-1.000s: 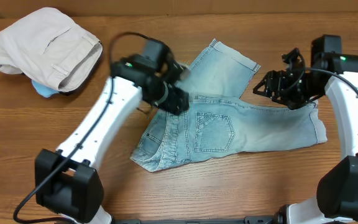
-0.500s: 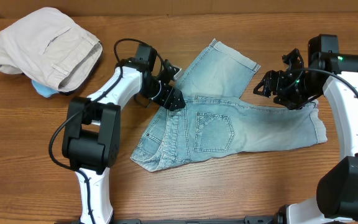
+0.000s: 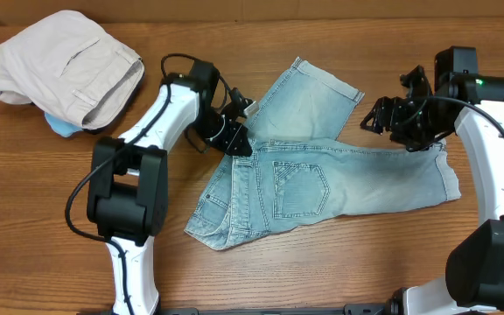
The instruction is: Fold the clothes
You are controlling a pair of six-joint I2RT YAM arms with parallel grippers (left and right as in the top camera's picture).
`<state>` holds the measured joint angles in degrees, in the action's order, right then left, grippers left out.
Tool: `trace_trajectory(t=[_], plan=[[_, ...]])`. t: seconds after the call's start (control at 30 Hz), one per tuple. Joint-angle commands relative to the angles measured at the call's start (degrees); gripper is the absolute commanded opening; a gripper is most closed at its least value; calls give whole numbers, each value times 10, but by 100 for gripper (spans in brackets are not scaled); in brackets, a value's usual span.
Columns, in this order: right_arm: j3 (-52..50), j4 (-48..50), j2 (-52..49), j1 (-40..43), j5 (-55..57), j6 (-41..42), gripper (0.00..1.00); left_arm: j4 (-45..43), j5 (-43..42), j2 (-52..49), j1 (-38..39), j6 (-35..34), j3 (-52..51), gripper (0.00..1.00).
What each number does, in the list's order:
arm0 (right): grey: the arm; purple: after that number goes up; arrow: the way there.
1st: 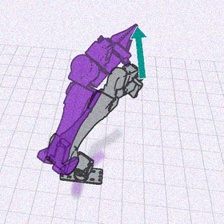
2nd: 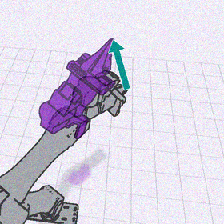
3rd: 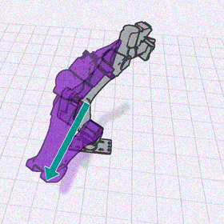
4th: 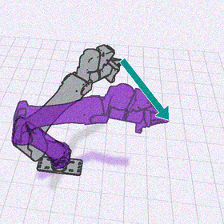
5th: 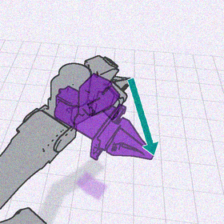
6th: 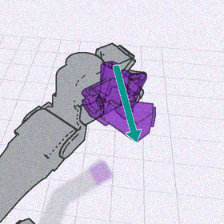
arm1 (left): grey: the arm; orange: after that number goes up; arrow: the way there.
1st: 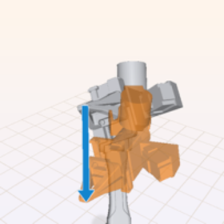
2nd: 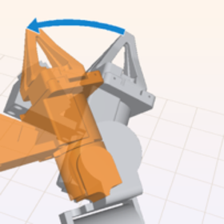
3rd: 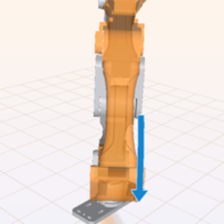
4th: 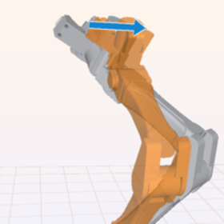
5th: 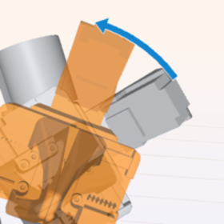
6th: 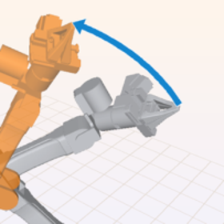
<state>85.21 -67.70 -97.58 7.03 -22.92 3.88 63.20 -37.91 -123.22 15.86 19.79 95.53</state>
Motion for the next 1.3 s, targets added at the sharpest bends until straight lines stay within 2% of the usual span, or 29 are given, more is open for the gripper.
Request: trace_trajectory(t=[0.0,0.2,0.33,0.37,0.43,0.47,0.6,0.63,0.67,0.7,0.87,1.03,1.07,1.13,1.17,1.2,1.27], plan=[[2,24,4,25,15,33,82,37,-19,61,45,34,43,4],[2,50,4,85,15,73,86,91,-16,78,184,42,39,4],[2,40,4,117,15,73,86,107,21,75,268,37,26,5],[2,38,4,122,15,73,86,112,34,75,286,27,23,10],[2,36,4,127,15,73,86,128,62,74,316,3,21,32],[2,37,4,127,14,73,86,137,85,74,325,-17,21,35],[2,43,4,125,14,73,86,186,148,75,329,-66,26,39],[2,45,4,125,14,73,87,199,148,75,323,-66,29,77],[2,46,4,125,14,73,87,210,148,76,314,-66,32,100],[2,46,4,125,14,73,87,221,147,76,302,-68,37,100],[2,44,4,125,14,73,87,221,94,78,233,-67,53,100],[2,42,4,125,14,73,88,165,103,77,160,-71,55,100],[2,42,4,125,14,73,88,142,108,76,148,-72,49,93],[2,41,4,125,14,73,88,97,109,72,129,-72,32,33],[2,41,4,125,14,73,88,76,109,69,123,-72,20,15],[2,40,4,125,14,73,88,58,109,66,119,-72,9,4],[2,39,4,125,14,73,88,32,118,63,116,-75,-17,4]])
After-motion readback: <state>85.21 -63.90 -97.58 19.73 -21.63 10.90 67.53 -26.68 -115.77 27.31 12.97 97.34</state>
